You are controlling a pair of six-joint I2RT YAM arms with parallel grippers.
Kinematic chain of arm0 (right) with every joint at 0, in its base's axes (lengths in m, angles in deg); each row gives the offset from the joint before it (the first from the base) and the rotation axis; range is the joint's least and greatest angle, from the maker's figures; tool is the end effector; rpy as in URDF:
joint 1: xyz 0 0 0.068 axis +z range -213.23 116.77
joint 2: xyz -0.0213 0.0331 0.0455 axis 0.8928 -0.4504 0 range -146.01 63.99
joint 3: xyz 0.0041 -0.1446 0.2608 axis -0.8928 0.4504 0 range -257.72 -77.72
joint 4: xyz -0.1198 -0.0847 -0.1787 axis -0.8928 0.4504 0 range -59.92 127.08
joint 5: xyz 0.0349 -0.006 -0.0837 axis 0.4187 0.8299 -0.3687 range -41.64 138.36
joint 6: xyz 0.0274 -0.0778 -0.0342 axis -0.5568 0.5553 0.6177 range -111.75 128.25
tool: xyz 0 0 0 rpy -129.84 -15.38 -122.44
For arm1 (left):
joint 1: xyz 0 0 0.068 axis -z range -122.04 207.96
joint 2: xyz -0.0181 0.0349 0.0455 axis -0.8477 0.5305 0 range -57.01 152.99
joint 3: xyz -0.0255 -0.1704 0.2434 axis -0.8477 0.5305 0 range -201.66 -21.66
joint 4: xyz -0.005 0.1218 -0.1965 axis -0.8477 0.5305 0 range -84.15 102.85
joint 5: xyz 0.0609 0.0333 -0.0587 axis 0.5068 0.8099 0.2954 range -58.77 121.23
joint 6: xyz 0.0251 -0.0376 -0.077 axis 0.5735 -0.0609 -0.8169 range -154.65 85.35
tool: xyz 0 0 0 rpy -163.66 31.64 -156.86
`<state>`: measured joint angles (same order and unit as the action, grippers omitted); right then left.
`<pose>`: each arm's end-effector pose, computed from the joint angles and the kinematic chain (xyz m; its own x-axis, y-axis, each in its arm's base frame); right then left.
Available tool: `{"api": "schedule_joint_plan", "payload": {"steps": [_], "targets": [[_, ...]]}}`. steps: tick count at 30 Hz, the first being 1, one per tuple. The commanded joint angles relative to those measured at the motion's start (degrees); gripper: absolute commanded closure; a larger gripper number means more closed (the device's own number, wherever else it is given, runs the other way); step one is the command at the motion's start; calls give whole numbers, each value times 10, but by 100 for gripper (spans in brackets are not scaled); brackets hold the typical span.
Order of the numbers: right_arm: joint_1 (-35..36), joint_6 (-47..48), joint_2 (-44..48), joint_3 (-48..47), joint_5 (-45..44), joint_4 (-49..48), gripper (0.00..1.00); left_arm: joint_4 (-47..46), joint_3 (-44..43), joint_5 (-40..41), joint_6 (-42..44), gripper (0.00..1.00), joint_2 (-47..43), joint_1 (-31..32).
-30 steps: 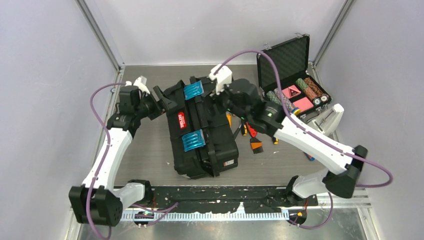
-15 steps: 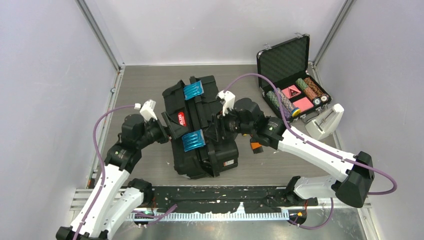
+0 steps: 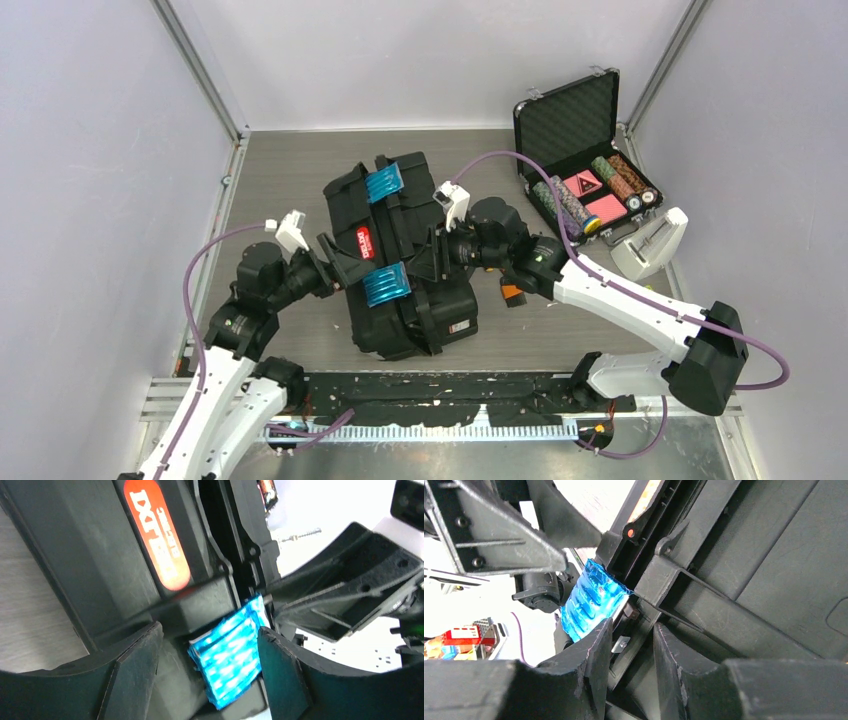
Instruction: Pack the tool kit
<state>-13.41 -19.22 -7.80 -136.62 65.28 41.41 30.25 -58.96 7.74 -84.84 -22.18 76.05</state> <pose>0.1672 0.2340 0.3386 -0.6510 -0.0870 -0.7541 -0.6784 0.5123 0.5266 0.1116 -0.0698 0.2935 -0.7161 -0.5073 -0.4795 0.1346 0.5737 -0.8079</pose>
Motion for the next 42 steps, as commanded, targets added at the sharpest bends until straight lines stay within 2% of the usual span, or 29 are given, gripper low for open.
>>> {"api": "schedule_joint_plan", "payload": {"steps": [1,3,6,10,16,19,23,29,31,42], "targets": [[-3,-5,-12,12,4,-15,66,127,-11,-58,-21,28,-20,22],[-3,-6,-14,13,1,-15,67,162,-30,-30,-9,28,-34,22],[-4,-8,-15,17,0,-20,67,162,-30,-49,-23,28,-41,22],[-4,-8,-19,19,4,-27,67,132,0,-65,-45,28,-37,22],[-4,-9,-11,28,-2,-32,68,34,50,-96,-108,33,-36,24],[-7,-11,-11,31,0,-35,68,7,47,-104,-124,40,-37,27],[-10,-16,-12,36,4,-44,68,-26,32,-112,-135,57,-40,29],[-15,-28,-11,46,14,-65,67,-97,29,-136,-164,91,-29,33],[-18,-32,-7,50,16,-73,67,-119,23,-143,-167,98,-27,35],[-53,-95,9,102,71,-183,66,-234,20,-158,-186,100,14,42]]}}
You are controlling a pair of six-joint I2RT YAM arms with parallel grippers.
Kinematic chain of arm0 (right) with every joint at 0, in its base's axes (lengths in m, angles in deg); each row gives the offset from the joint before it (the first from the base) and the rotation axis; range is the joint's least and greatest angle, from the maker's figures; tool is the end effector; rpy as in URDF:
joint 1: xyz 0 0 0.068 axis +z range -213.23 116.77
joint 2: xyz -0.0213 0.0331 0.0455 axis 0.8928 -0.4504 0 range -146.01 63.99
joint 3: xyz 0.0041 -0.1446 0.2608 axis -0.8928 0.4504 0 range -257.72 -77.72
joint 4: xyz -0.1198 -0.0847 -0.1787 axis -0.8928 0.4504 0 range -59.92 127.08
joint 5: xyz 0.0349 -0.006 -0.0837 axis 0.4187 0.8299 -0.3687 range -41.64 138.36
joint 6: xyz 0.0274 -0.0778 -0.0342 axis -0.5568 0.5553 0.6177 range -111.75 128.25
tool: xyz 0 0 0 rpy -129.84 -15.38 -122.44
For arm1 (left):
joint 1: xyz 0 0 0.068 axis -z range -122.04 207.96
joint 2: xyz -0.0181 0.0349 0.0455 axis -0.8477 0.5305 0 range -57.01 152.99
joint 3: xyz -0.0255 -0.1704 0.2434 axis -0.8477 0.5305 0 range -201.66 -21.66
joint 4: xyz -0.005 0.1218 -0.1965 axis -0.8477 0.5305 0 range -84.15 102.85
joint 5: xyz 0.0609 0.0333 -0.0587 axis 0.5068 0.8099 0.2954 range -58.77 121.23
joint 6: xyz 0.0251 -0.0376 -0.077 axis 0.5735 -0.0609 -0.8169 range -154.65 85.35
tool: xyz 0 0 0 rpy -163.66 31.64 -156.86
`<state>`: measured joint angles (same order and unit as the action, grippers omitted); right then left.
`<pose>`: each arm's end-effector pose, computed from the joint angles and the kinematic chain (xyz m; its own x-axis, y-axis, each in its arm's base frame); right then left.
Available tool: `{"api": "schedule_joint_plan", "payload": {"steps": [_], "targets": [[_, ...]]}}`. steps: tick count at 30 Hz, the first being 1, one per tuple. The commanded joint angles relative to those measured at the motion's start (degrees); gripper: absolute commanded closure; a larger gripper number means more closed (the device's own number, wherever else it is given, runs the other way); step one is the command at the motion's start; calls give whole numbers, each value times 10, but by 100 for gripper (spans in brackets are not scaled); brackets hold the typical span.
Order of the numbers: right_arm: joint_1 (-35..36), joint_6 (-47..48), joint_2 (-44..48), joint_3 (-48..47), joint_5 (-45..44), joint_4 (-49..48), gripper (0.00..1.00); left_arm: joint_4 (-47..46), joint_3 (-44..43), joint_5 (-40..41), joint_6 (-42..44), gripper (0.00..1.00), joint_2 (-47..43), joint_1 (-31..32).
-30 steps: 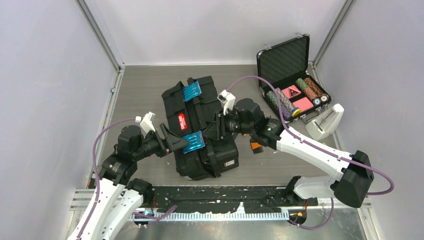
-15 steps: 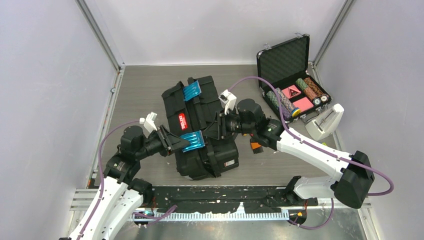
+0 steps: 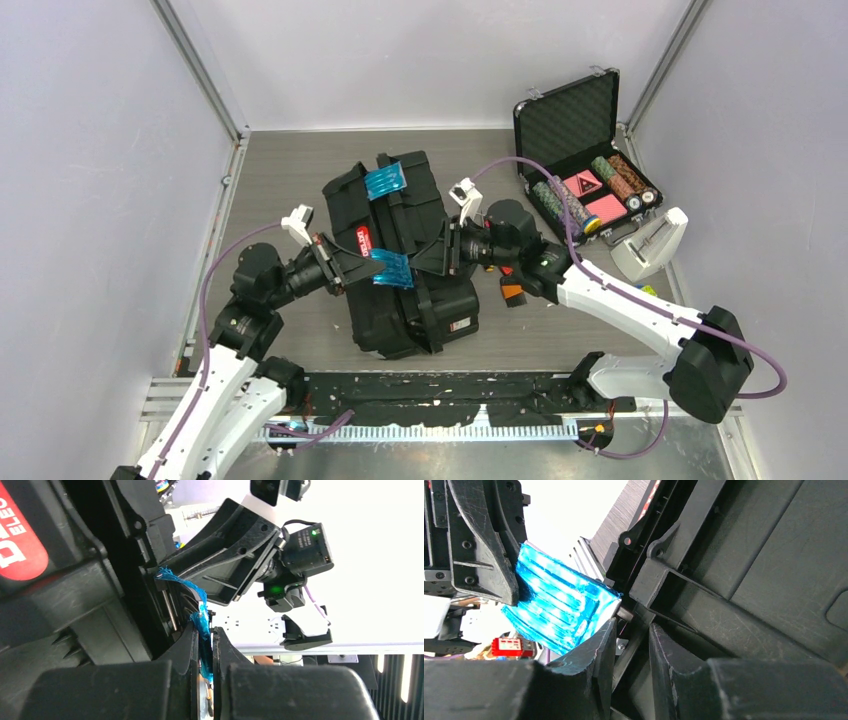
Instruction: Pack the tool kit
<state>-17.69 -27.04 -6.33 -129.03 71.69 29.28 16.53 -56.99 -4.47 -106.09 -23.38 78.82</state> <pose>0.1752 0.2236 0.3283 -0.7095 0.0343 -0.7039 -0.6236 0.4346 0.6498 0.1011 -0.0882 0.3189 -0.8312 -0.5071 -0.2280 0.1252 0.2289 -0.9654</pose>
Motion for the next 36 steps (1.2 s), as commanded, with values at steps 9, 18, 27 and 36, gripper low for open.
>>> {"api": "schedule_joint_plan", "payload": {"steps": [9,18,27,36], "targets": [[-55,-118,38,118,52,-253,59,-191,37,-28,3,100,86,41],[-78,-100,103,139,11,-235,29,-88,-1,22,92,80,147,77],[-79,8,143,100,-55,-108,19,75,-94,114,215,53,193,119],[-79,125,147,20,-113,21,18,150,-171,170,279,38,213,136]]}}
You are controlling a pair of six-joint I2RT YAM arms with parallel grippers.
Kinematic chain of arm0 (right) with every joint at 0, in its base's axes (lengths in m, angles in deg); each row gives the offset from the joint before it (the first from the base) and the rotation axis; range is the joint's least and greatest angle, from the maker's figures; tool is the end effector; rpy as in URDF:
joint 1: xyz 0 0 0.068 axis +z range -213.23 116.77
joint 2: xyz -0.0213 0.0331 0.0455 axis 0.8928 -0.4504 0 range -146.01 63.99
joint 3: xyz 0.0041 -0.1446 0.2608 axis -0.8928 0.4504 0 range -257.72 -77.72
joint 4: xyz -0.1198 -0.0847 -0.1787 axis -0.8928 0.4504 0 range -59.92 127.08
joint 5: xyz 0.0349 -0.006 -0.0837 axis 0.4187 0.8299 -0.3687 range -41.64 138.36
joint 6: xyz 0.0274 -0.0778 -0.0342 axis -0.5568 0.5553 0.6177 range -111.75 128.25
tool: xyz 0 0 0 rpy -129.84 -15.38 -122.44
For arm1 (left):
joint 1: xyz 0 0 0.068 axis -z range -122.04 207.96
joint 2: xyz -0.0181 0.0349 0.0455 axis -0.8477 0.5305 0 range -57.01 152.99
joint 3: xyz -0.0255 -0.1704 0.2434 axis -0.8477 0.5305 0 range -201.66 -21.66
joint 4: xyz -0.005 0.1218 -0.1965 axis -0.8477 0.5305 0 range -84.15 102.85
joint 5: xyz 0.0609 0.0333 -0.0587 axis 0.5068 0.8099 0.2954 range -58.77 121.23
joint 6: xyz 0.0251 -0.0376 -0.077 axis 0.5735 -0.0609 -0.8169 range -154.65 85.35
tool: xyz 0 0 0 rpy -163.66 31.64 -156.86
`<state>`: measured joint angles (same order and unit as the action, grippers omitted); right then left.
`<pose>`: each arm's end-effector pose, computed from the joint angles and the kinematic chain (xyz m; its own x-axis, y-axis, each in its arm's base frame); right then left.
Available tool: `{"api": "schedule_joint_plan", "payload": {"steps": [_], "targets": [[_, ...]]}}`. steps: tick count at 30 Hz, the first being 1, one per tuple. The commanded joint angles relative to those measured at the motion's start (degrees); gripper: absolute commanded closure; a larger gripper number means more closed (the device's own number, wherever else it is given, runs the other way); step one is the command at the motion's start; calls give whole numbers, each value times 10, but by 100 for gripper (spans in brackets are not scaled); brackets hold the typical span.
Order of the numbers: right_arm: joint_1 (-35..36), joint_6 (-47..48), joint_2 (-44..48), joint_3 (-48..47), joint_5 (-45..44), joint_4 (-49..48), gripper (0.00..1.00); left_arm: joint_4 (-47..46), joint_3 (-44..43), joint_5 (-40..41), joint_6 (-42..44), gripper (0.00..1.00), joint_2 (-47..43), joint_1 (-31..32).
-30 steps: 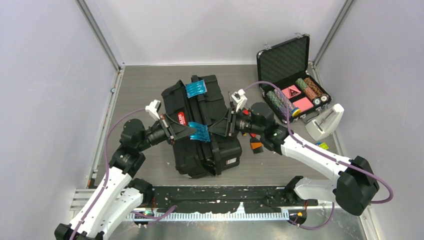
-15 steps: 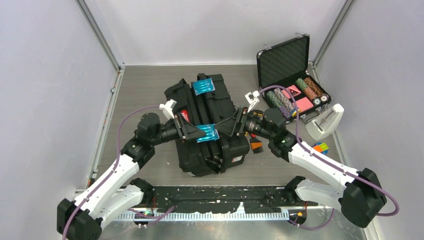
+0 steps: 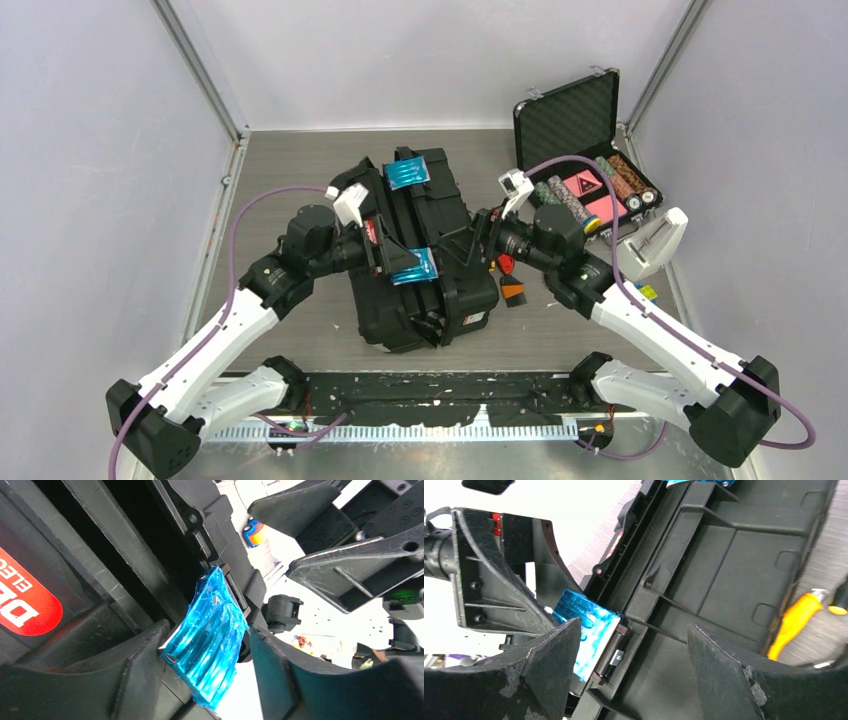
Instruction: Pack the tool kit
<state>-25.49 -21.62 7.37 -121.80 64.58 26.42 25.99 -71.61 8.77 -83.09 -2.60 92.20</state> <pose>0.1677 0.1580 0.3450 -0.5073 0.2121 -0.8353 -0.6381 0.5590 0.5294 0.1497 -0.1386 0.3314 -0.8323 -0.2701 -0.4841 0.2779 0.5524 -0.7859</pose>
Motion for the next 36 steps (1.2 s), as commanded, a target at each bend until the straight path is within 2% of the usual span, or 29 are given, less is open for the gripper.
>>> {"api": "schedule_joint_plan", "payload": {"steps": [1,3,10,18,26,31,36], "targets": [[-2,77,3,-70,-50,66,18,58,-29,37,50,33,7,2],[-1,95,-18,-108,-61,96,18,63,-36,35,55,24,11,2],[10,141,-137,-241,-77,192,19,82,-46,54,71,17,15,2],[56,183,-263,-374,-181,290,22,116,-64,94,95,6,3,2],[73,203,-332,-410,-251,329,30,189,-117,182,131,0,-9,0],[76,206,-347,-411,-264,336,40,244,-151,279,163,0,-6,1],[79,204,-352,-411,-264,335,44,286,-179,378,187,0,16,0]]}}
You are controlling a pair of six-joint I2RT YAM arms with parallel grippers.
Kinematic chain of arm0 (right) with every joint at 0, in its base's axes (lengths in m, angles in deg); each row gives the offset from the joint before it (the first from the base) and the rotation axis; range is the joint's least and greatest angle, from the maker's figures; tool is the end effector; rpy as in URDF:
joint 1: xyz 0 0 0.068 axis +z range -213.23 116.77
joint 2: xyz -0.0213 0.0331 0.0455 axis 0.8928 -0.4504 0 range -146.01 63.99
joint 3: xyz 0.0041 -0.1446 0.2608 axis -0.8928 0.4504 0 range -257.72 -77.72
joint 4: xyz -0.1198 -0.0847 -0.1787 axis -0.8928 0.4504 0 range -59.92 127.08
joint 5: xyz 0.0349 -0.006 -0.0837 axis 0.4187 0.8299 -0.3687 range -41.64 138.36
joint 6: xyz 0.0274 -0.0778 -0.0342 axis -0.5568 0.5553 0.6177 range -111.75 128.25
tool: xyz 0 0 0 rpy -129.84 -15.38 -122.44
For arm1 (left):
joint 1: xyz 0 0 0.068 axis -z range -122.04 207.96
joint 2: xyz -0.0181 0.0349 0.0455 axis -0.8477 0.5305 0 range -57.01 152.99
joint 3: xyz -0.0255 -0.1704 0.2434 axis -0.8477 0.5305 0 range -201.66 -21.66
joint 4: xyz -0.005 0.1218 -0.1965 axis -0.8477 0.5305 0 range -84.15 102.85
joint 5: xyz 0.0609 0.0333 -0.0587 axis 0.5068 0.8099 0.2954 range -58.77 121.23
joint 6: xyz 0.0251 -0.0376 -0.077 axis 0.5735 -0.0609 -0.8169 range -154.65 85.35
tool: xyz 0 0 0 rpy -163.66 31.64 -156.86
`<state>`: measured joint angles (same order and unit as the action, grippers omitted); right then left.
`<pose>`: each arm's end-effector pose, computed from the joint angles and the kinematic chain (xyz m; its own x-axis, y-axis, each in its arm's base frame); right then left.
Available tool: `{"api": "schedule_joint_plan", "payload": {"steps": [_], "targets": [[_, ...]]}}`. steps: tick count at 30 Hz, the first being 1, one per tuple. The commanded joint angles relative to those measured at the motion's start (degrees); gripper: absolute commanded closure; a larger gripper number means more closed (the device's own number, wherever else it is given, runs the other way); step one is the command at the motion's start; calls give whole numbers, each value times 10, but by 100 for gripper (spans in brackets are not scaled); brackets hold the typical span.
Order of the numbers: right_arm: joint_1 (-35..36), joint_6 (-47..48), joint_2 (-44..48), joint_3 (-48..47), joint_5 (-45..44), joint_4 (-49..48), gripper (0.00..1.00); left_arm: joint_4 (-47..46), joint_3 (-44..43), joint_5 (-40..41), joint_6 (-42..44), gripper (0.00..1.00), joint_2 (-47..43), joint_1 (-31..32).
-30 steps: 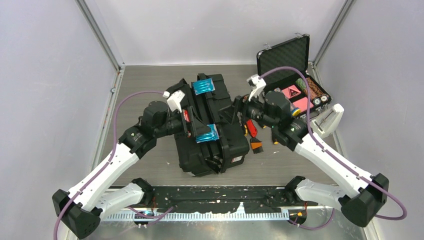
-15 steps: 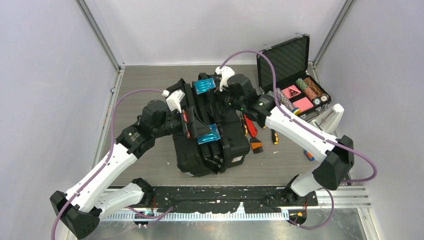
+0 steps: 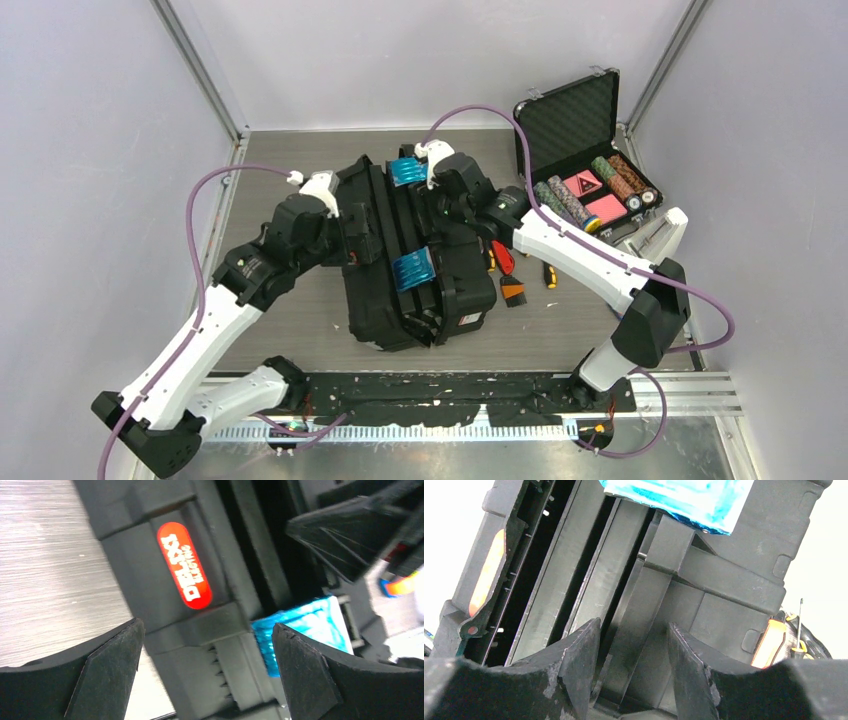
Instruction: Pack the tool kit
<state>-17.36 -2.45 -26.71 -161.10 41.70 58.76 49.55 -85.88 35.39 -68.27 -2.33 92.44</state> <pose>0.2612 0.2561 0.3461 -0.5224 -0.2737 -0.8076 -0.5604 0.8240 0.0832 0.1506 -0.0964 0.3586 -0.6707 -0.2094 -0.7116 0.1726 0.8889 -0.4243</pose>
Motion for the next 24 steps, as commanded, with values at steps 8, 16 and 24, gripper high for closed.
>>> {"api": "schedule_joint_plan", "payload": {"steps": [8,16,24], "targets": [[-1,6,-18,-19,-43,12,45,32,-105,103,50,0,111,-2],[-2,7,-15,-16,-48,12,45,57,-130,148,63,1,190,-2],[-25,2,-3,3,-26,9,45,76,-88,211,78,19,175,-6]]}}
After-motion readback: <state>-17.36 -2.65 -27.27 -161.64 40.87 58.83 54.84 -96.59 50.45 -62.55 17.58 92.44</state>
